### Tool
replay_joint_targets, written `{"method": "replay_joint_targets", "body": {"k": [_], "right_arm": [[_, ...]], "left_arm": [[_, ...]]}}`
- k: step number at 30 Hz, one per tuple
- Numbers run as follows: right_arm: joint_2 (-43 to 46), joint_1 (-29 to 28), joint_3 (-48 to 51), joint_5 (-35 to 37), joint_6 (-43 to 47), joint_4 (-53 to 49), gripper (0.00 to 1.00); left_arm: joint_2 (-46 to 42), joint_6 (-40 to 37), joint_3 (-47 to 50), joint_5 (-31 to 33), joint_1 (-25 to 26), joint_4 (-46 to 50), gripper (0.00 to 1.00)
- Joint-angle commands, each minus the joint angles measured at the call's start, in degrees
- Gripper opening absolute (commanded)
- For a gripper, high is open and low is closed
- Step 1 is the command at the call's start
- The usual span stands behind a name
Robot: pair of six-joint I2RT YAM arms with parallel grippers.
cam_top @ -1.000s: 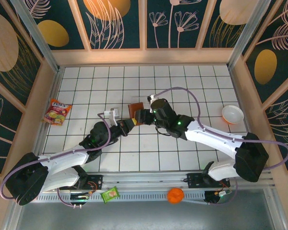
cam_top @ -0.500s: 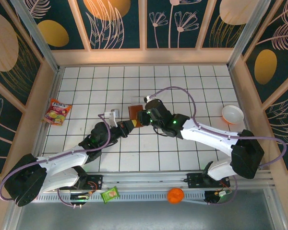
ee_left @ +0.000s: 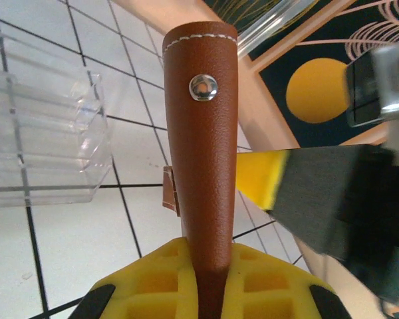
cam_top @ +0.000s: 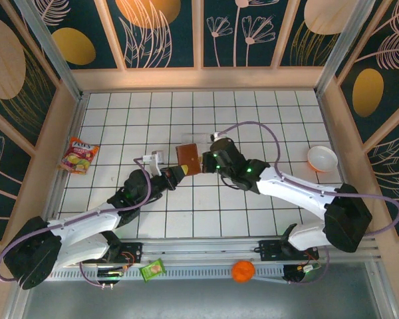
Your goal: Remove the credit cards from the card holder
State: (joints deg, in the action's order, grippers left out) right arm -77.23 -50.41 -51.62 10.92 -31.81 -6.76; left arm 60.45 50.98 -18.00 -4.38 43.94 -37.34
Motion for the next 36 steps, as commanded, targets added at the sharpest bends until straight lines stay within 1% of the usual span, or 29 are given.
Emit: {"method": "replay_joint_targets", "body": {"k": [1,3,5,7,9,10,11,12,13,16,19,21,25,28,32,36], "right_arm": [[2.94,1.83,3.01,1.42,0.44,-0.2,0.0],[4.37,2.98,4.68,0.09,0.7,0.95,0.0],[6.48,4.67,6.68,-2.97,1.61,3.24,0.0],[9.61,7.62,9.75,-9.48,3.35,7.82,0.0],[12.15,10.46,12.33,-18.87,5.07,12.45,0.0],[13.77,11.49,13.72,-21.0,5.01,14.35,0.1],[15.07,12.38,15.24,-23.16,4.86,16.35,0.25],[16.99,13.46,17.07,-26.29,4.52,19.22,0.38],[18.63,14.52,18.83,-29.01,3.44,21.97,0.47],[21.15,15.87,22.99,-34.91,0.23,29.7,0.6],[20.32,15.59,24.89,-38.46,-2.12,34.87,0.63],[19.77,14.81,25.23,-39.41,-2.9,37.24,0.65],[17.02,10.84,22.31,-36.33,-1.11,35.29,0.65],[14.59,9.91,20.43,-34.8,-1.56,35.06,0.65],[12.72,9.9,19.62,-32.7,-2.72,35.52,0.61],[10.81,9.9,18.58,-31.84,-3.24,35.04,0.51]], "left_arm": [[-2.29,-1.33,0.13,0.43,0.33,-5.02,0.0],[-3.15,-1.91,0.33,0.56,0.35,-4.64,0.0],[-4.11,-2.88,0.59,0.03,0.35,-4.32,0.0],[-5.1,-3.97,0.86,-1.17,0.31,-4.51,0.0],[-5.59,-4.91,1.03,-2.33,0.24,-4.63,0.0],[-5.67,-5.07,1.06,-2.54,0.29,-4.58,0.0],[-5.69,-5.1,1.28,-2.76,0.22,-4.79,0.0],[-5.61,-5.09,1.43,-2.77,0.27,-4.93,0.0],[-5.6,-4.89,1.7,-2.65,0.22,-5.06,0.0],[-5.69,-4.12,2.7,-3.07,0.24,-7.14,0.0],[-5.48,-3.75,2.79,-3.54,0.26,-8.16,0.0],[-5.51,-3.52,2.71,-3.81,0.25,-8.36,0.0],[-5.43,-3.07,2.79,-4.19,0.24,-8.69,0.0],[-5.51,-2.82,2.97,-4.24,0.26,-8.89,0.0],[-5.82,-2.58,3.06,-4.28,0.23,-8.84,0.0],[-6.0,-2.37,3.4,-4.37,0.26,-8.98,0.0]]}}
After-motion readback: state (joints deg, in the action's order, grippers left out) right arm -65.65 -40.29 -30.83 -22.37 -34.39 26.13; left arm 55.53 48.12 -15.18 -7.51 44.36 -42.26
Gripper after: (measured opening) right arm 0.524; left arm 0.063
